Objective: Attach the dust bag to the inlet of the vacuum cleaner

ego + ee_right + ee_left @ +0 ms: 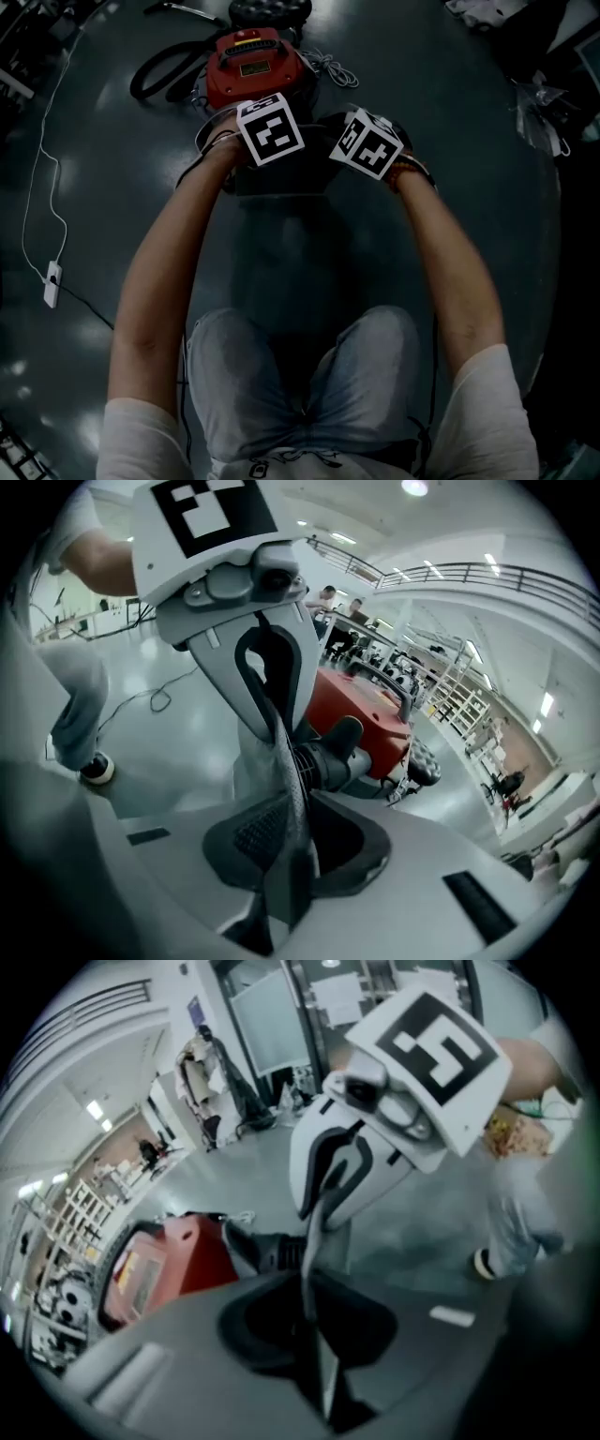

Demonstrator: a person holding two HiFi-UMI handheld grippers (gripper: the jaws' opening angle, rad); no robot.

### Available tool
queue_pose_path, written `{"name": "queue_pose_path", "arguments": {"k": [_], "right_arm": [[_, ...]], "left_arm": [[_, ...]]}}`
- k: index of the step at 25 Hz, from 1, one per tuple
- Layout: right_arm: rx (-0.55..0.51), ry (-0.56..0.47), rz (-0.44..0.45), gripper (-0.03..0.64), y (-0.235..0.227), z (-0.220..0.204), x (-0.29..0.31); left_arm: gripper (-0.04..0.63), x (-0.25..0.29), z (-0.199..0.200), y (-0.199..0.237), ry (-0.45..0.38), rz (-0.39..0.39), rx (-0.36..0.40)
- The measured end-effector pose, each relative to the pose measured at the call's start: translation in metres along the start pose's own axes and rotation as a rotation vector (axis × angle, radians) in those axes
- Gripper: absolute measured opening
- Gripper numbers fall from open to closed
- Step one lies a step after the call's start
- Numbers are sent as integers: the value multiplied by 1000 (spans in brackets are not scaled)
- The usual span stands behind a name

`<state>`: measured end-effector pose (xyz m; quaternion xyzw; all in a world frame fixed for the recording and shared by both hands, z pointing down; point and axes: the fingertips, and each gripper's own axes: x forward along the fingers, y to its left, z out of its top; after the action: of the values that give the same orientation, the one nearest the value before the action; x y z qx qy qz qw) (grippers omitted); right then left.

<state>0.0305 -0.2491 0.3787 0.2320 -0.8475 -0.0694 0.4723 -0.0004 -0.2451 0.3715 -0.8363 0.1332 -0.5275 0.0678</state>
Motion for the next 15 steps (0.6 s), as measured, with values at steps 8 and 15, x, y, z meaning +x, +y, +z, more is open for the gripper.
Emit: {"name": "queue_pose_path", "arguments": {"k": [8,15], "right_arm": [[-140,56,22,58,-2,9,2],[88,-33,26,57,-3,-5,4]], "left_arm": [[31,-2,-6,3,-100,-36,-172],[37,2,5,6,22,-12,21]]}}
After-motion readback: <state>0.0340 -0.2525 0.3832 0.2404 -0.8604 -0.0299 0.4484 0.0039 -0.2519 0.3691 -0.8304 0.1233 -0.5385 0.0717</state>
